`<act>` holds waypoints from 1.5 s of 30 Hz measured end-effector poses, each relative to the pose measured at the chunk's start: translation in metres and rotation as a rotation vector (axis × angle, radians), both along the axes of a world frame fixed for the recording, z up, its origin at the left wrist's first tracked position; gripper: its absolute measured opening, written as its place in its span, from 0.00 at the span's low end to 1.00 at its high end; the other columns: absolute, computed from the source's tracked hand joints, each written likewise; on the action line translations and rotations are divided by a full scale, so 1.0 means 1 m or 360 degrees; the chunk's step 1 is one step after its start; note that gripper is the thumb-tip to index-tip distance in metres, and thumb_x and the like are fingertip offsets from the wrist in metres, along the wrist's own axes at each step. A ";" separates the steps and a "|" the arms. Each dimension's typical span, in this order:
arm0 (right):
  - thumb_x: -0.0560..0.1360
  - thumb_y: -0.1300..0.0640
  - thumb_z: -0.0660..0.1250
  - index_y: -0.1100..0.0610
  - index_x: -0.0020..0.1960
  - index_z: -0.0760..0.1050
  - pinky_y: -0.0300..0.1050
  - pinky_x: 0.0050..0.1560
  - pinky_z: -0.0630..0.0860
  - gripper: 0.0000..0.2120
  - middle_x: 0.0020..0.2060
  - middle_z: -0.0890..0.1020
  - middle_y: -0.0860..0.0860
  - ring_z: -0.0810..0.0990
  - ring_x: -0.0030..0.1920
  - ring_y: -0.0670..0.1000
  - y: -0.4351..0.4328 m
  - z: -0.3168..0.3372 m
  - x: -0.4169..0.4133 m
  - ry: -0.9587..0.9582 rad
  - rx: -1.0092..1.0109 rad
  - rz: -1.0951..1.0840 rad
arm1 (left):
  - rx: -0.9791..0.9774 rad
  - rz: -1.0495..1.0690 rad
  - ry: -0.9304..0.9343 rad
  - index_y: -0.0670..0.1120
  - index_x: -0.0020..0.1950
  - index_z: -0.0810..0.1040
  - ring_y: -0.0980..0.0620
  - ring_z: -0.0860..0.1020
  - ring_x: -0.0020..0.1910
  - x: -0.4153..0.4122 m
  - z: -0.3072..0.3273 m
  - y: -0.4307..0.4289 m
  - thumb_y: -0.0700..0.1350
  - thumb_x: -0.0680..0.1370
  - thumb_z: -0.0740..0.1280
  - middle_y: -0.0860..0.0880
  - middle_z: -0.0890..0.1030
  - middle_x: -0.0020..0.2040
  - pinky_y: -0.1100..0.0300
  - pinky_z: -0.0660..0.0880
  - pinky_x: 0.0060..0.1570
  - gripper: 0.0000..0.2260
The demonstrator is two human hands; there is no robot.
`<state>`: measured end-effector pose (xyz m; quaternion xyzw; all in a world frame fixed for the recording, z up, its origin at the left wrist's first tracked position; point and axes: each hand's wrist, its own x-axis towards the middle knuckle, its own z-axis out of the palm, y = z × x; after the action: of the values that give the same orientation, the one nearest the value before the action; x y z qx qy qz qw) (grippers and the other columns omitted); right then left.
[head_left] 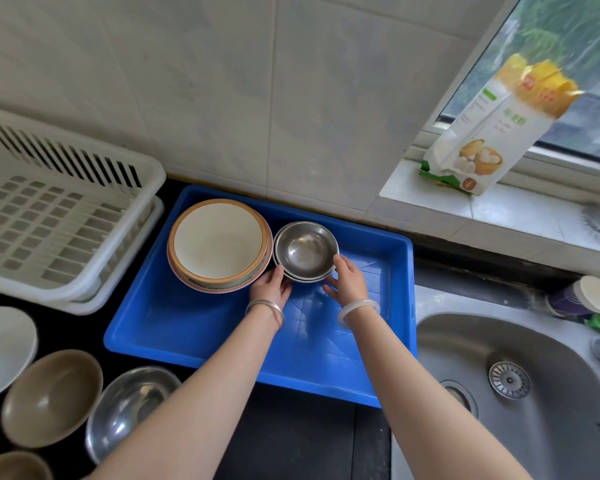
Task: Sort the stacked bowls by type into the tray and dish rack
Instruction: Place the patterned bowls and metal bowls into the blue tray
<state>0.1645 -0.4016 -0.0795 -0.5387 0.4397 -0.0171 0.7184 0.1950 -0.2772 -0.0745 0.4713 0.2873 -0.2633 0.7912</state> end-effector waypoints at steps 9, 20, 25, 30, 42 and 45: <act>0.81 0.55 0.56 0.57 0.61 0.72 0.46 0.48 0.75 0.12 0.54 0.79 0.54 0.79 0.51 0.54 0.022 0.039 -0.057 -0.0081 -0.0355 0.0073 | 0.0336 -0.0278 -0.0260 0.38 0.69 0.68 0.45 0.74 0.64 -0.044 0.030 0.048 0.39 0.79 0.61 0.40 0.74 0.64 0.59 0.71 0.60 0.18; 0.79 0.55 0.57 0.50 0.51 0.76 0.36 0.40 0.74 0.09 0.44 0.82 0.48 0.80 0.38 0.45 0.147 0.056 -0.138 -0.0080 -0.0512 0.1051 | 0.1109 -0.0222 -0.0594 0.43 0.55 0.79 0.52 0.78 0.48 -0.148 0.056 0.180 0.39 0.75 0.67 0.45 0.81 0.53 0.63 0.74 0.51 0.10; 0.77 0.52 0.58 0.52 0.64 0.71 0.42 0.49 0.76 0.16 0.54 0.81 0.51 0.81 0.48 0.49 0.197 0.029 -0.147 0.0147 -0.0766 0.1455 | 0.1432 -0.0106 -0.0475 0.47 0.54 0.79 0.49 0.78 0.50 -0.202 0.043 0.239 0.38 0.73 0.68 0.47 0.81 0.51 0.58 0.73 0.50 0.11; 0.77 0.51 0.63 0.52 0.71 0.63 0.50 0.52 0.80 0.24 0.54 0.79 0.51 0.81 0.47 0.51 0.230 0.012 -0.126 0.0264 -0.0711 0.1458 | 0.1835 0.0153 -0.0422 0.45 0.52 0.80 0.45 0.77 0.51 -0.239 0.032 0.273 0.33 0.69 0.70 0.44 0.80 0.52 0.54 0.71 0.56 0.14; 0.73 0.66 0.63 0.58 0.49 0.80 0.37 0.35 0.80 0.09 0.41 0.82 0.53 0.83 0.41 0.50 0.230 0.025 -0.124 0.0118 -0.0570 0.1050 | 0.1431 0.0437 -0.0048 0.45 0.58 0.74 0.47 0.77 0.44 -0.265 -0.004 0.296 0.34 0.73 0.66 0.46 0.80 0.51 0.56 0.72 0.49 0.15; 0.73 0.64 0.65 0.56 0.50 0.80 0.34 0.35 0.79 0.09 0.42 0.84 0.52 0.84 0.41 0.48 0.227 0.042 -0.135 -0.0008 -0.0508 0.1111 | 0.1290 0.0390 -0.0066 0.45 0.56 0.77 0.46 0.79 0.48 -0.264 -0.008 0.297 0.34 0.74 0.65 0.44 0.81 0.53 0.52 0.76 0.53 0.13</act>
<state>0.0293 -0.1742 -0.0372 -0.7610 0.2199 0.1591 0.5892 -0.0685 0.0198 -0.0829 0.7119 0.4054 -0.0236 0.5729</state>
